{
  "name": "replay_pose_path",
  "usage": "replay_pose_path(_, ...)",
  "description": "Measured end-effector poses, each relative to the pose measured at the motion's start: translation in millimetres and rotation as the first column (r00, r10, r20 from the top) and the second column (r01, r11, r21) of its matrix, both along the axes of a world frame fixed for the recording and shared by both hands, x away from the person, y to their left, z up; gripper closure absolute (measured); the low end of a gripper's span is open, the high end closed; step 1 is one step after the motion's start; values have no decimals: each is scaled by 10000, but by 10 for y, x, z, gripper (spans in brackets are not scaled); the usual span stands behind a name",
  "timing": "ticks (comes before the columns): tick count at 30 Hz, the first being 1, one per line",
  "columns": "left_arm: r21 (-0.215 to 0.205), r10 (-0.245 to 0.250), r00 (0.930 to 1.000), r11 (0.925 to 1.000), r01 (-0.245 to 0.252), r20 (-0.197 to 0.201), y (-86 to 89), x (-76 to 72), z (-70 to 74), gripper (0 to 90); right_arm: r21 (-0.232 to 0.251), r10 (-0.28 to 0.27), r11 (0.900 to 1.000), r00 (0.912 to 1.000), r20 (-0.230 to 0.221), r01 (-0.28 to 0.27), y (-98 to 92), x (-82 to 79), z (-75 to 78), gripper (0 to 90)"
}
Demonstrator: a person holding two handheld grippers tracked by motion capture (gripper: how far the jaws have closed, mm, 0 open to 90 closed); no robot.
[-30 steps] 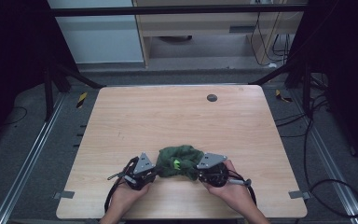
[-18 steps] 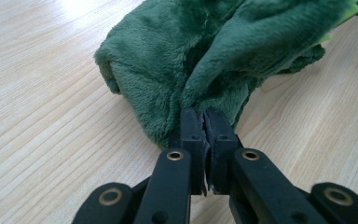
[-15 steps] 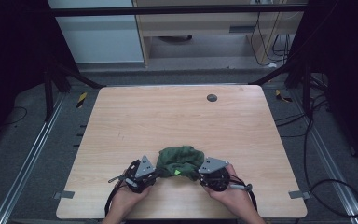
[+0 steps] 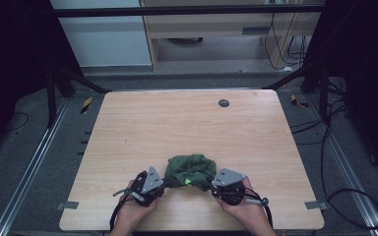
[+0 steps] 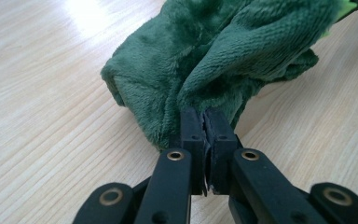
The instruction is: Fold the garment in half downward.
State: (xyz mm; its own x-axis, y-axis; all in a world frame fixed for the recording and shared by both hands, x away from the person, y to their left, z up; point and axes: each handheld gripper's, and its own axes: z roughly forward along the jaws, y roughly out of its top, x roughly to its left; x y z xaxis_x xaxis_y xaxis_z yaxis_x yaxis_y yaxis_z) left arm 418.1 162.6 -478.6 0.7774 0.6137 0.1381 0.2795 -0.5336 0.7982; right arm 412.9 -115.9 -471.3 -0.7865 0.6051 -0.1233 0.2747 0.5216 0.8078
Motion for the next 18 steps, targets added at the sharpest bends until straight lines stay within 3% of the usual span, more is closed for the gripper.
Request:
replay_pose_path(3,4,-67,9999,10000,67,-75,-1,-9,0,877,41,63,10000,10000,-73,-63,-17,-18,-2,788)
replay_pose_path(9,263,-148,9980,9995,165,-617,-3,-17,-79,873,-333,214,9992,9988,-435,-228,-38,-54,-137,783)
replay_pose_path(18,-322,259,9937,9990,-296,-1090,99,-69,-113,757,-500,156,9986,9981,-598,-186,-45,-64,-184,690)
